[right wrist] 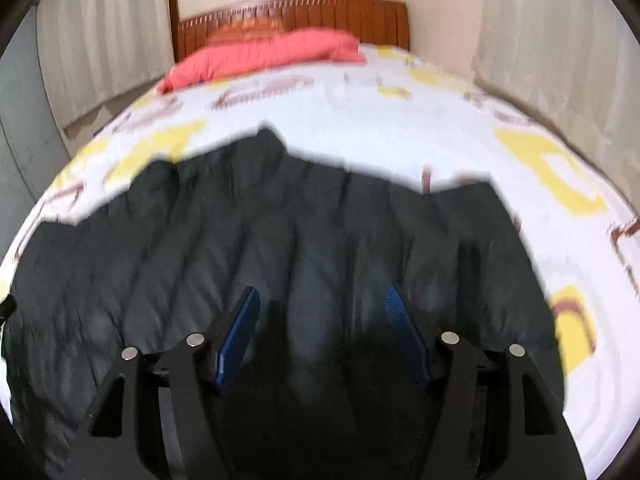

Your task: Fold large clothes

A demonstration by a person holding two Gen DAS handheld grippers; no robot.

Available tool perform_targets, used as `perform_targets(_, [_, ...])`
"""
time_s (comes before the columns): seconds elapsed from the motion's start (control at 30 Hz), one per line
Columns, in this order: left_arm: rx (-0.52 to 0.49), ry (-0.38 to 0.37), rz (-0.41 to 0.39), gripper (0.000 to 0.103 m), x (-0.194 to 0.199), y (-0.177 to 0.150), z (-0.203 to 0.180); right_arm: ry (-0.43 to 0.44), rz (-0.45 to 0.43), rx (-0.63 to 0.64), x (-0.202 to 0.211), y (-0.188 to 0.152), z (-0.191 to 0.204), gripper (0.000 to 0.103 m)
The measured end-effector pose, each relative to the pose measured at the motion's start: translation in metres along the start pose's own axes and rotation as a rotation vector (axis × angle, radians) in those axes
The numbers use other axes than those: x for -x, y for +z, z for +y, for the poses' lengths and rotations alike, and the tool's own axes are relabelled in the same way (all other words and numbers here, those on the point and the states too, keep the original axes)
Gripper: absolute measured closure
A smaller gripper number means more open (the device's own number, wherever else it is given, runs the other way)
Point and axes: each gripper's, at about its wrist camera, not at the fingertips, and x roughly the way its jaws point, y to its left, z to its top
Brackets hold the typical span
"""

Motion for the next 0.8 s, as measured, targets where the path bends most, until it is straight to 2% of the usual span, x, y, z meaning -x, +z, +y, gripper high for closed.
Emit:
perform_targets(0.03, [0.002,-0.009,-0.022,0.036,0.000,0.006,-0.005,0.002,-0.012,-0.006,-0.002,0.009,0.003,0.038])
perform_targets(0.1, [-0.026,0.004,-0.015,0.035,-0.017,0.016,-0.021,0.019,-0.013,-0.012,-0.012,0.021,0.007,0.038])
perform_targets(0.17, [-0.028,0.035,0.017,0.035,-0.042,0.019,-0.033,0.022,-0.006,-0.015,-0.025,0.025,0.014,0.038])
perform_targets(0.27, [-0.059,0.074,0.105,0.033,-0.078,0.012,-0.038,-0.029,0.047,0.026,-0.053,0.017,0.021,0.038])
perform_targets(0.3, [-0.070,0.078,0.108,0.033,-0.082,0.008,-0.040,-0.034,0.048,0.039,-0.056,0.012,0.022,0.038])
perform_targets(0.4, [-0.074,0.079,0.086,0.032,-0.084,0.000,-0.040,-0.043,0.023,0.049,-0.059,0.003,0.021,0.037])
perform_targets(0.6, [-0.051,0.055,0.089,0.031,-0.092,-0.002,-0.034,-0.046,0.011,0.043,-0.063,0.001,0.021,0.036])
perform_targets(0.8, [-0.063,0.066,0.105,0.031,-0.088,0.001,-0.037,-0.047,0.013,0.044,-0.060,0.003,0.020,0.035])
